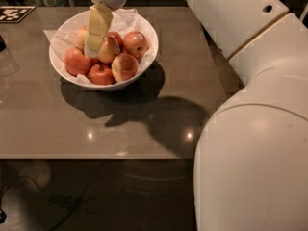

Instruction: Pick apple from white bowl

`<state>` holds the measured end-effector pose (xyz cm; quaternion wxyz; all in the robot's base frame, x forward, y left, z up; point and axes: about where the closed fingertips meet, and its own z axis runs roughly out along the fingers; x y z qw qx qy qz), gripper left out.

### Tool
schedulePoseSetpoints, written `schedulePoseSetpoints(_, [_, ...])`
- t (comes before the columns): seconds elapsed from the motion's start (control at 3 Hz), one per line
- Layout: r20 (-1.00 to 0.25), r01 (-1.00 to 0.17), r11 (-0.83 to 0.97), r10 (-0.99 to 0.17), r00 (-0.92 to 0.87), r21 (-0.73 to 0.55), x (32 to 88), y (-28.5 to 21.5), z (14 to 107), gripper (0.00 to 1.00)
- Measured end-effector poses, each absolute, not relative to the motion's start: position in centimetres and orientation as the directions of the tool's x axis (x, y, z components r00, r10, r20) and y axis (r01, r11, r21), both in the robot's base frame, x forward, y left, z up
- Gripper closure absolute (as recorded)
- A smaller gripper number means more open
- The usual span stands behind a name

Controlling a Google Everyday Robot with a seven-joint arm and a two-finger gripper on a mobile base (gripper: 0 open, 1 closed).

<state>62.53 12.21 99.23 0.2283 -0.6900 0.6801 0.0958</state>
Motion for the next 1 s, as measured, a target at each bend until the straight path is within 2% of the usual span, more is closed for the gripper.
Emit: schedulePoseSetpoints(1.0, [-0.5, -0.982, 0.12, -0.866, -0.03, -0.149, 65.8, 11.8, 96.6, 0.0])
